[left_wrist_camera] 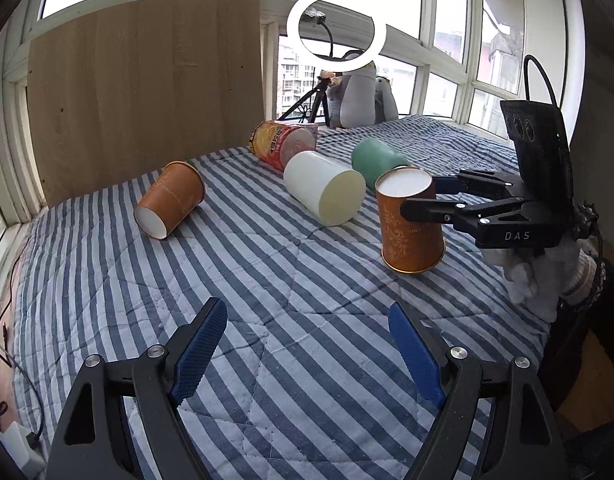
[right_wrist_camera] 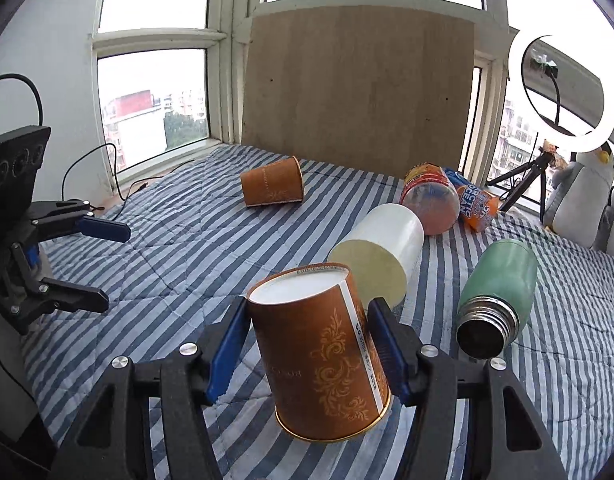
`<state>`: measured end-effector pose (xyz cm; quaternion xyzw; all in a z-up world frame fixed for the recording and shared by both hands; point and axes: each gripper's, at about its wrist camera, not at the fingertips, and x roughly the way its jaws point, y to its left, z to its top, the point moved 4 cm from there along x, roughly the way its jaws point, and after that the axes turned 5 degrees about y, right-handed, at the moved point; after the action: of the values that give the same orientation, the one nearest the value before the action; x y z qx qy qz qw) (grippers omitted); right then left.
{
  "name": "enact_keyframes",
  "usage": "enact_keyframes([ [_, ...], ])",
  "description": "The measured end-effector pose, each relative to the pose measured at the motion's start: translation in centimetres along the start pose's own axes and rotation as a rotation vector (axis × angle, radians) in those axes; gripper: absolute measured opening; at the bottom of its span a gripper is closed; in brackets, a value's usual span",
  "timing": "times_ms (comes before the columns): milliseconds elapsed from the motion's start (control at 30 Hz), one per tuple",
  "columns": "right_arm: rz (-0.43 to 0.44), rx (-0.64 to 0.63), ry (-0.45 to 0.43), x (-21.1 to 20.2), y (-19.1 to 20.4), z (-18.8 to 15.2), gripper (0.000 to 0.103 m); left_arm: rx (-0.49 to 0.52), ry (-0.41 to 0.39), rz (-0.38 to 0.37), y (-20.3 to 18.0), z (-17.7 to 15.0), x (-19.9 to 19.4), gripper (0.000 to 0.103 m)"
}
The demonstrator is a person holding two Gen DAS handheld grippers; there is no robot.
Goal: Flip cup upside down
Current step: 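Rotate the orange cup upright with the right tool and lower it onto the bedspread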
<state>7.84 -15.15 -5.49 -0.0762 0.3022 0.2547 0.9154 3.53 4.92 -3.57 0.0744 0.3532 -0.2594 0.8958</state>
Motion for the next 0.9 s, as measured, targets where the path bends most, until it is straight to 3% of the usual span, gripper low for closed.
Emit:
enact_keyframes([
  [167, 0.006, 0.158, -0.121, -1.2, -2.3, -0.7, 0.057, 0.019, -0.05, 0.04, -2.4, 1.2, 0.4, 0.086],
  [333, -0.024, 0.215, -0.167, -1.8, -3.9, -0.6, 0.057, -0.006, -0.118, 0.088, -4.8, 2.4, 1.1, 0.086],
  [667, -0.097, 0.223, -0.13, -1.6, -4.3, -1.4, 0.057, -0.011, -0.218, 0.159, -8.5, 3.5, 2.7, 0.086],
  [900, -0.107, 0.225, -0.083, -1.8, -4.2, -2.2, 0.057, -0.004, -0.225, 0.146, -9.4, 3.7, 3.2, 0.086],
])
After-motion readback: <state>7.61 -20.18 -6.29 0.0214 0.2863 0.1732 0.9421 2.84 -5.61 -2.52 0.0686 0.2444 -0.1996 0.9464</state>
